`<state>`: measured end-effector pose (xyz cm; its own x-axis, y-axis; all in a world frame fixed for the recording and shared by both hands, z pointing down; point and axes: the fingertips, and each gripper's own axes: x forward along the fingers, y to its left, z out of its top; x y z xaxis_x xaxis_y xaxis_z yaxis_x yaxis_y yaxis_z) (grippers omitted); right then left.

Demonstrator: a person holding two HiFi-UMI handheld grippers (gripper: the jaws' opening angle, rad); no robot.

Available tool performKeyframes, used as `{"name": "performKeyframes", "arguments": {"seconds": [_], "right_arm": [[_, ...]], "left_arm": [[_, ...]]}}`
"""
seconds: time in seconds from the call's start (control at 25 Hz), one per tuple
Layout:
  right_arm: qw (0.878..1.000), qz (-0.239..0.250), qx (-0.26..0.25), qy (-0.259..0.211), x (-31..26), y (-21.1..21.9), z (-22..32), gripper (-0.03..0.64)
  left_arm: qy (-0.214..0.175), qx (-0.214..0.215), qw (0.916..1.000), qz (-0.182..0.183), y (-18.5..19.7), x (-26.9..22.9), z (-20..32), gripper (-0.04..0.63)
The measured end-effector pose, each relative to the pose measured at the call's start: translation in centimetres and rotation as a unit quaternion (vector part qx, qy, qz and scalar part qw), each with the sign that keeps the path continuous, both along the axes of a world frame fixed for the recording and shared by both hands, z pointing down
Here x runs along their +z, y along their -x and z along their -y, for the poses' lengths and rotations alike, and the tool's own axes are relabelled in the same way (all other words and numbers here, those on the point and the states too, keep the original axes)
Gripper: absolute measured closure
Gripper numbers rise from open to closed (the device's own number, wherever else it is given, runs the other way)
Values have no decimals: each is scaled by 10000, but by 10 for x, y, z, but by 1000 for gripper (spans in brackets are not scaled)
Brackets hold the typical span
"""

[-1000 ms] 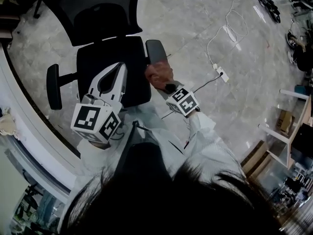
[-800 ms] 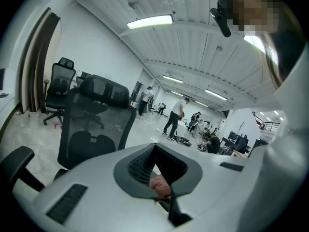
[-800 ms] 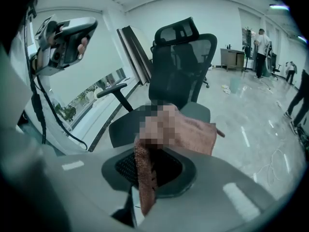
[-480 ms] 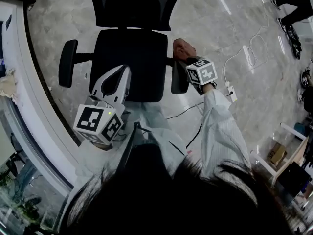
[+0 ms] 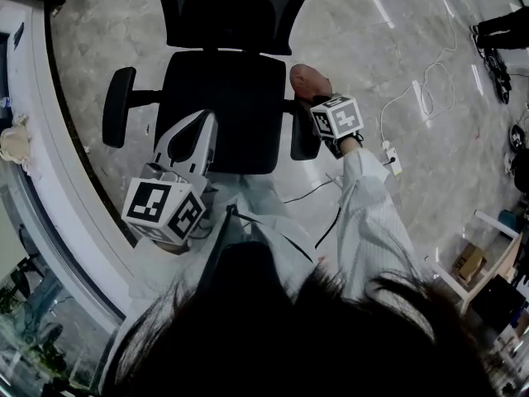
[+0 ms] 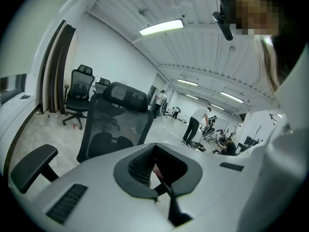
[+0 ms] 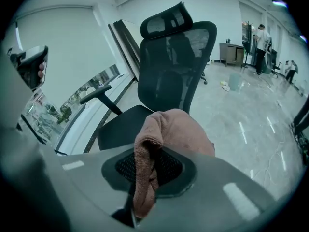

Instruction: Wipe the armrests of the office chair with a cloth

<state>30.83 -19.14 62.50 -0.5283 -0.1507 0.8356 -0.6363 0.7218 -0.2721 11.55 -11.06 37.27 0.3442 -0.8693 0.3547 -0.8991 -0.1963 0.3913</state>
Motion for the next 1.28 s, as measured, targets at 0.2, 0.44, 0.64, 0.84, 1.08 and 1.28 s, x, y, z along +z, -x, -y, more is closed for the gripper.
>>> {"name": "performKeyframes", "arguments": {"seconds": [0.2,0.44,0.64,0.84,1.08,1.28], "right_arm": [[9998,168,-9,70,-10,-6,-57,571],[9988,401,211,183,-21,-21,-126,571],[9987,401,212,237,-27,-26,-167,571],[9987,373,230,261,-26,-28,-178,571],[9990,363,259,48,-28,-37,-129,571],[9989,264,390,-77,-23,-30,-57,571]], "left_arm": [[-147,194,9997,-28,-8,-11,7,592],[-335,477,9983,-69,-24,-24,14,592],[-418,712,9965,-95,-39,-33,13,592],[-433,835,9955,-118,-47,-36,14,592],[-317,718,9969,-82,-42,-28,14,592],[-156,390,9991,34,-11,-18,5,592]]}}
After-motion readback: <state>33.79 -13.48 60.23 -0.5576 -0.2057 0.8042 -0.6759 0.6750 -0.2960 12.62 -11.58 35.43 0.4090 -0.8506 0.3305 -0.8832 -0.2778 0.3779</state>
